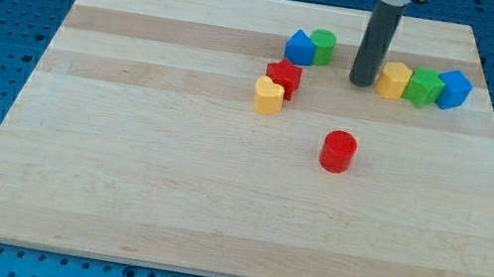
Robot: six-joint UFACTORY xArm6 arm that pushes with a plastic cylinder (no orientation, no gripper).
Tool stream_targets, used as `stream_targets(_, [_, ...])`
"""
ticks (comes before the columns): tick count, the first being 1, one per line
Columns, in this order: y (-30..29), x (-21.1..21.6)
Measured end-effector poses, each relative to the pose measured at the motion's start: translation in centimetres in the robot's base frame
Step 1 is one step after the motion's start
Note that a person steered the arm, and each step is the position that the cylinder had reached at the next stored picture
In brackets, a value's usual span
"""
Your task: Push the yellow hexagon towards the down of the board
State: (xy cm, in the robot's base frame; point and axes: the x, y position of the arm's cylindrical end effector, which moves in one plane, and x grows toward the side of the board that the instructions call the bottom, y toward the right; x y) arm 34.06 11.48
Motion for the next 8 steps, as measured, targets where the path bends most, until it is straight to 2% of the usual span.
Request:
stream_targets(2, [-2.6,-1.5])
stream_targets(3, [-0.3,-9.6])
stream_targets(7, [1.8,-12.0])
stream_targets(8, [2.3,-8.3])
